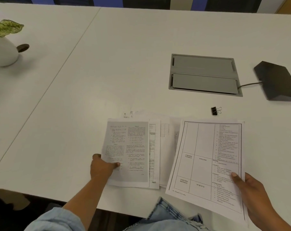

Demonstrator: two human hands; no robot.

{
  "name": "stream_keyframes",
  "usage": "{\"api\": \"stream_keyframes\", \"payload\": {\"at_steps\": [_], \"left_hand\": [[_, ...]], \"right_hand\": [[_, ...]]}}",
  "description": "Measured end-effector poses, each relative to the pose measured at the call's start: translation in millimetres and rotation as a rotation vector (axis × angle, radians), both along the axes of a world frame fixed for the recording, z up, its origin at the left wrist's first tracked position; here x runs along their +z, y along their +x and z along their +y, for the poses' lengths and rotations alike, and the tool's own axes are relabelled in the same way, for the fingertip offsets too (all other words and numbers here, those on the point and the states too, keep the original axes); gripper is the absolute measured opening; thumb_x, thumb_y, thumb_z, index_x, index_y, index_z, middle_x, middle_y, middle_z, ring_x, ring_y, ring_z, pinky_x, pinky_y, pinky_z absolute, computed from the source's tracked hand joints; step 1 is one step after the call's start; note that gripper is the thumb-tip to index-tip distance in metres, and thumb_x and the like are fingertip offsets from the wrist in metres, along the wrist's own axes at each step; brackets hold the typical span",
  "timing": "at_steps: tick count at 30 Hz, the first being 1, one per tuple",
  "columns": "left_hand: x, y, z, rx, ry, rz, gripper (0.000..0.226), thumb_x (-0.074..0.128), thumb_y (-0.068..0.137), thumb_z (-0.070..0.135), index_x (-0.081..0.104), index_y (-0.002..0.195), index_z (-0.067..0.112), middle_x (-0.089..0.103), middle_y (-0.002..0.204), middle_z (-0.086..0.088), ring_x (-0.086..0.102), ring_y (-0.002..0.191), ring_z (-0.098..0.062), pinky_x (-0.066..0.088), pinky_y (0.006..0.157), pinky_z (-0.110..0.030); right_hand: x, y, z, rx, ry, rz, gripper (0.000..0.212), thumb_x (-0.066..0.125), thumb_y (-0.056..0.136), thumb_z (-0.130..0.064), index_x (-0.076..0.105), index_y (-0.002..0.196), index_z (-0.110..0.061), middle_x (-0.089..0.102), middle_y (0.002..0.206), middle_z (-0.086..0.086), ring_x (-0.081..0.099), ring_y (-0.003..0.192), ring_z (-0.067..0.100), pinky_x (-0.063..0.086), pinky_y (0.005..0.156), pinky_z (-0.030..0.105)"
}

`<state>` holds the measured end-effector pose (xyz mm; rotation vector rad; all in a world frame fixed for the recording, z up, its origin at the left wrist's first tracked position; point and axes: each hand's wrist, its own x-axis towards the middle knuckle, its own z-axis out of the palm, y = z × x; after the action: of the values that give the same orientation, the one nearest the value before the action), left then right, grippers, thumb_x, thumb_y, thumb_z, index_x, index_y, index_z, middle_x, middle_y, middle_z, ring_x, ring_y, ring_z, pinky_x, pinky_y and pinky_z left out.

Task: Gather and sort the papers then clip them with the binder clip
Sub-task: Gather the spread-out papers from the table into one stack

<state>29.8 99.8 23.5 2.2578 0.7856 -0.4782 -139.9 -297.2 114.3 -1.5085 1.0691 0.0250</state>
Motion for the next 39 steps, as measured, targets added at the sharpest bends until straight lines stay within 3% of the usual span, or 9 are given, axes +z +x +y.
{"api": "stream_keyframes", "payload": {"at_steps": [5, 10, 13, 17, 20, 25, 31, 35, 39], "left_hand": [[3.1, -8.1, -9.6, -0.147, -0.099, -0.074, 0.052, 0.09, 0.064, 0.013, 0.062, 0.107, 0.011, 0.072, 0.106, -0.011, 0.065, 0.088, -0.028, 0.057, 0.076, -0.037], [-0.8, -29.9, -34.7, -0.215, -0.078, -0.094, 0.044, 0.086, 0.071, 0.016, 0.065, 0.108, 0.013, 0.071, 0.103, -0.001, 0.064, 0.08, -0.018, 0.052, 0.063, -0.024], [-5.7, -37.8, -50.8, -0.154, 0.009, -0.078, 0.052, 0.088, 0.067, 0.027, 0.066, 0.111, 0.011, 0.066, 0.106, -0.006, 0.066, 0.088, -0.023, 0.061, 0.07, -0.036], [-6.8, -41.5, -66.3, -0.145, 0.248, -0.029, 0.064, 0.083, 0.071, 0.042, 0.062, 0.124, 0.014, 0.055, 0.121, -0.01, 0.057, 0.111, -0.029, 0.054, 0.088, -0.043], [-6.3, -41.6, -70.4, -0.139, 0.285, -0.031, 0.064, 0.081, 0.072, 0.043, 0.06, 0.127, 0.017, 0.054, 0.125, -0.01, 0.054, 0.114, -0.029, 0.052, 0.093, -0.044], [-9.2, -36.0, -69.1, -0.103, 0.197, -0.013, 0.069, 0.085, 0.071, 0.036, 0.059, 0.132, 0.015, 0.053, 0.123, -0.01, 0.06, 0.109, -0.031, 0.054, 0.093, -0.045], [-8.4, -30.0, -63.7, -0.164, 0.283, 0.024, 0.06, 0.087, 0.062, 0.046, 0.068, 0.113, 0.021, 0.067, 0.106, -0.006, 0.063, 0.101, -0.03, 0.055, 0.085, -0.043], [-12.1, -27.9, -68.5, -0.152, 0.087, 0.026, 0.078, 0.094, 0.054, 0.038, 0.056, 0.117, 0.012, 0.053, 0.117, -0.011, 0.061, 0.102, -0.032, 0.057, 0.086, -0.043], [-10.5, -27.0, -80.7, -0.177, 0.036, 0.014, 0.09, 0.096, 0.053, 0.032, 0.045, 0.124, 0.012, 0.046, 0.122, -0.014, 0.057, 0.108, -0.033, 0.055, 0.09, -0.044]], "right_hand": [[1.6, 2.9, -1.9, 0.002, 0.005, 0.018, 0.023, 0.055, 0.097, -0.018, 0.067, 0.115, -0.009, 0.074, 0.105, 0.01, 0.069, 0.097, 0.031, 0.049, 0.095, 0.046], [3.2, 2.4, -0.6, 0.006, -0.005, 0.029, 0.019, 0.055, 0.097, -0.017, 0.067, 0.111, -0.013, 0.072, 0.1, 0.006, 0.068, 0.094, 0.028, 0.047, 0.092, 0.041], [3.1, 2.2, 1.2, 0.001, -0.001, 0.042, 0.019, 0.055, 0.097, -0.017, 0.066, 0.112, -0.013, 0.072, 0.098, 0.005, 0.068, 0.091, 0.027, 0.047, 0.091, 0.04], [3.7, 0.9, 1.6, -0.008, 0.011, 0.034, 0.016, 0.055, 0.097, -0.017, 0.067, 0.107, -0.016, 0.072, 0.099, 0.005, 0.068, 0.092, 0.028, 0.047, 0.091, 0.042], [4.1, 0.3, 2.3, -0.012, 0.006, 0.035, 0.018, 0.055, 0.097, -0.017, 0.067, 0.11, -0.014, 0.071, 0.098, 0.004, 0.068, 0.091, 0.027, 0.047, 0.092, 0.042], [4.5, -1.7, 3.5, -0.021, 0.017, 0.039, 0.012, 0.056, 0.096, -0.016, 0.068, 0.097, -0.02, 0.072, 0.102, 0.009, 0.068, 0.095, 0.032, 0.047, 0.097, 0.05], [3.1, -4.8, 4.5, -0.024, 0.01, 0.041, 0.014, 0.056, 0.096, -0.016, 0.068, 0.104, -0.017, 0.072, 0.106, 0.011, 0.067, 0.1, 0.034, 0.045, 0.101, 0.053], [3.2, -7.2, 4.8, -0.028, 0.014, 0.053, 0.022, 0.056, 0.096, -0.017, 0.066, 0.115, -0.01, 0.071, 0.108, 0.013, 0.067, 0.1, 0.034, 0.045, 0.101, 0.052], [4.6, -10.3, 4.1, -0.036, 0.01, 0.07, 0.02, 0.056, 0.096, -0.017, 0.067, 0.112, -0.013, 0.072, 0.106, 0.012, 0.067, 0.1, 0.034, 0.046, 0.1, 0.054]]}}
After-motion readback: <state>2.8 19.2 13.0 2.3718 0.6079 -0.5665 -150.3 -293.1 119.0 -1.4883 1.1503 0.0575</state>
